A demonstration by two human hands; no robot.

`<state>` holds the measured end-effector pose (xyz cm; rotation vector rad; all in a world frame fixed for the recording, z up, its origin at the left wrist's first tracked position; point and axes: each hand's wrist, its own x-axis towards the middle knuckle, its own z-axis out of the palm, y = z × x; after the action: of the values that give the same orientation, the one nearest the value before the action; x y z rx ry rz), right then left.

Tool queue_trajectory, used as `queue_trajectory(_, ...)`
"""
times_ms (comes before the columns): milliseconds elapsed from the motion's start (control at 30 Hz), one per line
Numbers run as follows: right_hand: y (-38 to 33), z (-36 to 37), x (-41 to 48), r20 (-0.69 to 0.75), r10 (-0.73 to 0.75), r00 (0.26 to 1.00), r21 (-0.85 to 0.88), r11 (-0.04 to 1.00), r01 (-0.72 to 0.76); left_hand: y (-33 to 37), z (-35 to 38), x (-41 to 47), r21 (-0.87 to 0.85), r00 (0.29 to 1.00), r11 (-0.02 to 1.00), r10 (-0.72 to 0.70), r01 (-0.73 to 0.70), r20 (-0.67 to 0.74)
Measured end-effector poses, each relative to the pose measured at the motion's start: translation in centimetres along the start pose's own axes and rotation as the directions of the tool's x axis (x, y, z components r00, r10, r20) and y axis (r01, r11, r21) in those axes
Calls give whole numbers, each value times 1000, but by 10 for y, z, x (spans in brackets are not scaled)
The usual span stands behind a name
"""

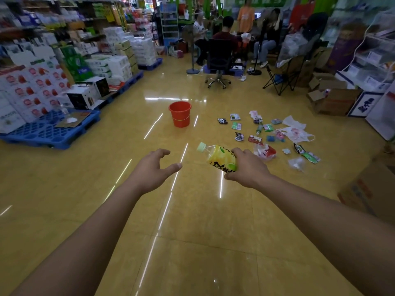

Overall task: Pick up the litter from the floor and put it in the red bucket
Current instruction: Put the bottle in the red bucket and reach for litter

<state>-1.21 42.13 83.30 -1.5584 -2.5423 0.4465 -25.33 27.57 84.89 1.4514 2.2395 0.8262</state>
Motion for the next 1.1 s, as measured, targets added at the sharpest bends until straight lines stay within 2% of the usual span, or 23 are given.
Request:
queue_trajectory(300,-15,6,115,6,13,1000,-19,1000,-13,-22,-5,120,-1,1000,1000,14,-14,2)
queue_trajectory(700,-61,5,286,-19,36,999,52,998,-35,-49,-34,307,-28,997,997,77,-76,28)
queue_trajectory(1100,-63,11,419,-26,39,999,43,998,-38,-67,-27,436,-25,996,999,48,-47,72)
